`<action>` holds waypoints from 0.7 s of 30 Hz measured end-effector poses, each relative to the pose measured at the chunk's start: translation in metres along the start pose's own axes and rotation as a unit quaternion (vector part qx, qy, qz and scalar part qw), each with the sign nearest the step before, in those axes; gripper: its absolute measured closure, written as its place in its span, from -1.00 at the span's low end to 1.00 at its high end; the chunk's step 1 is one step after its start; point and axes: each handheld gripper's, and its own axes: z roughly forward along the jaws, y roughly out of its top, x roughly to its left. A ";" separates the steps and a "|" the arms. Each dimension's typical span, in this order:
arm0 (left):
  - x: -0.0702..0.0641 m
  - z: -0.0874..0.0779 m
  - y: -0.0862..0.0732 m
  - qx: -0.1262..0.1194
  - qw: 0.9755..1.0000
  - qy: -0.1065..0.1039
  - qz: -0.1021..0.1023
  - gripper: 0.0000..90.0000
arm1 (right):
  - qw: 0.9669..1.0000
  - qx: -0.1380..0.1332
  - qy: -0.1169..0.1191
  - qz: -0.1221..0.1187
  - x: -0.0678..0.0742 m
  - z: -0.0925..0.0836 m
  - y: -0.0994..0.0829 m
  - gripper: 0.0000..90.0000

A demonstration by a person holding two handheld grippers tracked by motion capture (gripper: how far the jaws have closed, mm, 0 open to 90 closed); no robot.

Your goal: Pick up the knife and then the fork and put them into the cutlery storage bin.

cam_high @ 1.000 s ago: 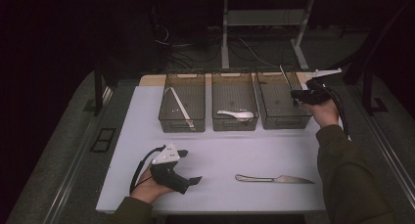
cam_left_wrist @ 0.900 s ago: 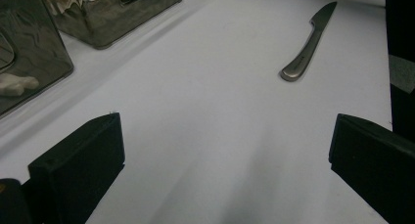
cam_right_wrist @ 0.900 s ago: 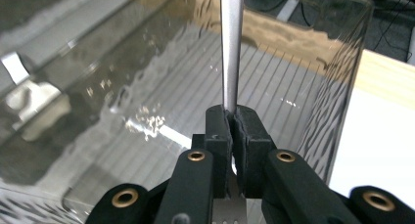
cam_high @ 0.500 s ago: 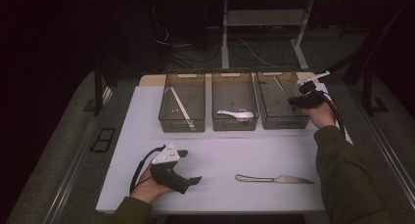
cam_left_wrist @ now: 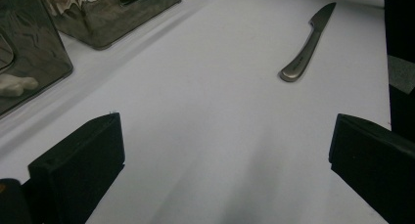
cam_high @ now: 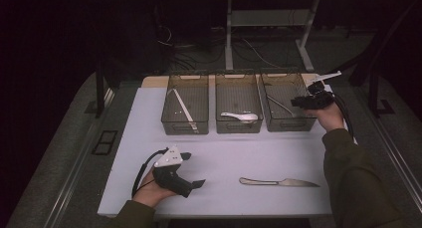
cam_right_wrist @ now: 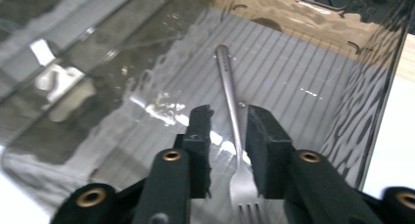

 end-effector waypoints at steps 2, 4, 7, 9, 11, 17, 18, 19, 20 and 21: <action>0.000 0.000 0.000 0.000 1.000 0.000 0.001 -1.00 | 1.000 -0.013 0.012 0.004 0.001 -0.007 -0.001 0.42; 0.000 0.000 0.000 0.000 1.000 0.000 0.001 -1.00 | 0.999 -0.027 0.033 0.011 0.003 -0.014 -0.002 0.32; 0.000 0.000 0.000 0.001 1.000 0.000 0.001 -1.00 | 0.998 -0.045 0.046 0.007 0.008 -0.027 -0.005 0.15; 0.000 0.000 0.000 0.002 1.000 0.000 0.001 -1.00 | 0.997 -0.052 0.059 0.002 0.012 -0.036 -0.007 0.12; 0.000 0.000 0.000 0.003 1.000 0.000 0.002 -1.00 | 0.996 -0.060 0.070 -0.006 0.018 -0.045 -0.011 0.07; -0.001 0.001 0.000 0.005 1.000 -0.001 0.003 -1.00 | 0.993 -0.070 0.086 -0.032 0.037 -0.061 -0.029 -0.04; -0.001 0.001 0.000 0.005 1.000 -0.001 0.003 -1.00 | 0.993 -0.070 0.089 -0.034 0.040 -0.064 -0.032 -0.05; -0.001 0.001 0.001 0.005 1.000 0.000 0.003 -1.00 | 0.993 -0.071 0.091 -0.037 0.043 -0.065 -0.035 -0.06; -0.001 0.001 0.001 0.005 1.000 0.000 0.003 -1.00 | 0.992 -0.073 0.096 -0.037 0.046 -0.066 -0.038 -0.07; -0.002 0.001 0.001 0.005 1.000 0.000 0.003 -1.00 | 0.992 -0.074 0.100 -0.038 0.049 -0.068 -0.040 -0.08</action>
